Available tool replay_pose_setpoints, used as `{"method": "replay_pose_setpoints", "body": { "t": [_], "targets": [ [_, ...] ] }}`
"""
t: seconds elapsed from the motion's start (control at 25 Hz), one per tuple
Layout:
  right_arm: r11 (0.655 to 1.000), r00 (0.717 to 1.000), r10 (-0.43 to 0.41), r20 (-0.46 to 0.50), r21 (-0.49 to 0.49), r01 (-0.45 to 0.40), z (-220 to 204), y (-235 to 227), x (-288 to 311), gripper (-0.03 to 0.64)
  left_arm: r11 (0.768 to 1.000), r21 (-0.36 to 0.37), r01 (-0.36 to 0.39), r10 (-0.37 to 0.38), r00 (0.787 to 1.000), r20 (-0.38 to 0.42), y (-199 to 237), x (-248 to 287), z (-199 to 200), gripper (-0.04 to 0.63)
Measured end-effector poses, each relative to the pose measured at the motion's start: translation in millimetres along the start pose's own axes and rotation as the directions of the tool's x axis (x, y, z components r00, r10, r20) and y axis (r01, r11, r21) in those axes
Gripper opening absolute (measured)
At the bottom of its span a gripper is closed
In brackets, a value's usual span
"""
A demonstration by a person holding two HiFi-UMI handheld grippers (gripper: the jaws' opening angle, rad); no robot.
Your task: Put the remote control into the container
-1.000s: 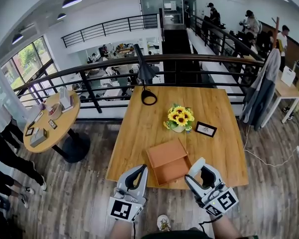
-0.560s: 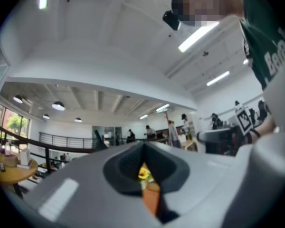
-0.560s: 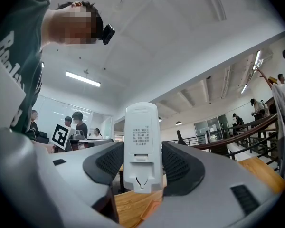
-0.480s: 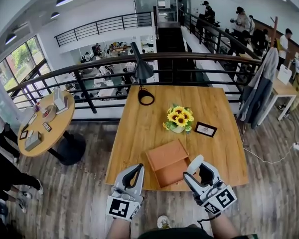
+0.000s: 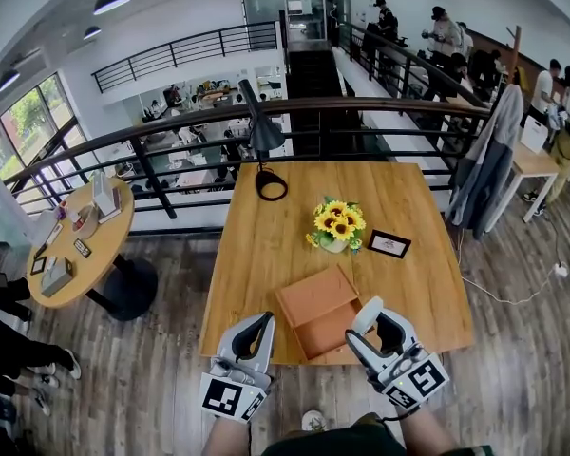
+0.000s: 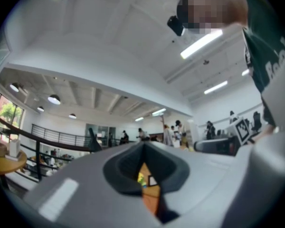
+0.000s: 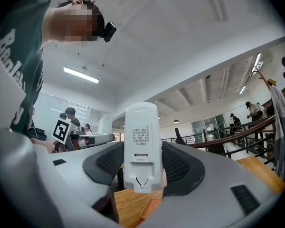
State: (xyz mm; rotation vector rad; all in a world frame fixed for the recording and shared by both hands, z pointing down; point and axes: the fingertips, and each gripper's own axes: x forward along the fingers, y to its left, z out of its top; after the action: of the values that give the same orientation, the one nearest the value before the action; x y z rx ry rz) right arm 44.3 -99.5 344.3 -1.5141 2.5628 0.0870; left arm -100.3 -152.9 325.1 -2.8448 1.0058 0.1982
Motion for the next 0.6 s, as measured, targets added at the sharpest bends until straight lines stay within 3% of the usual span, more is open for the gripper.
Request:
{"method": "replay_pose_setpoints", "body": {
  "t": [0.32, 0.6],
  "targets": [
    [1.0, 1.0, 0.005, -0.019, -0.023, -0.005, -2.8, 6.0, 8.8, 0.259, 0.998, 0.013, 0.066, -0.066, 0.998, 0.006, -8.8, 0.8, -4.5, -0.003],
    [0.999, 0.998, 0.016, -0.054, -0.04, -0.018, -8.1, 3.8, 7.7, 0.259, 0.997, 0.017, 0.074, -0.074, 0.997, 0.006, -12.5, 10.1, -17.4, -0.002]
  ]
}}
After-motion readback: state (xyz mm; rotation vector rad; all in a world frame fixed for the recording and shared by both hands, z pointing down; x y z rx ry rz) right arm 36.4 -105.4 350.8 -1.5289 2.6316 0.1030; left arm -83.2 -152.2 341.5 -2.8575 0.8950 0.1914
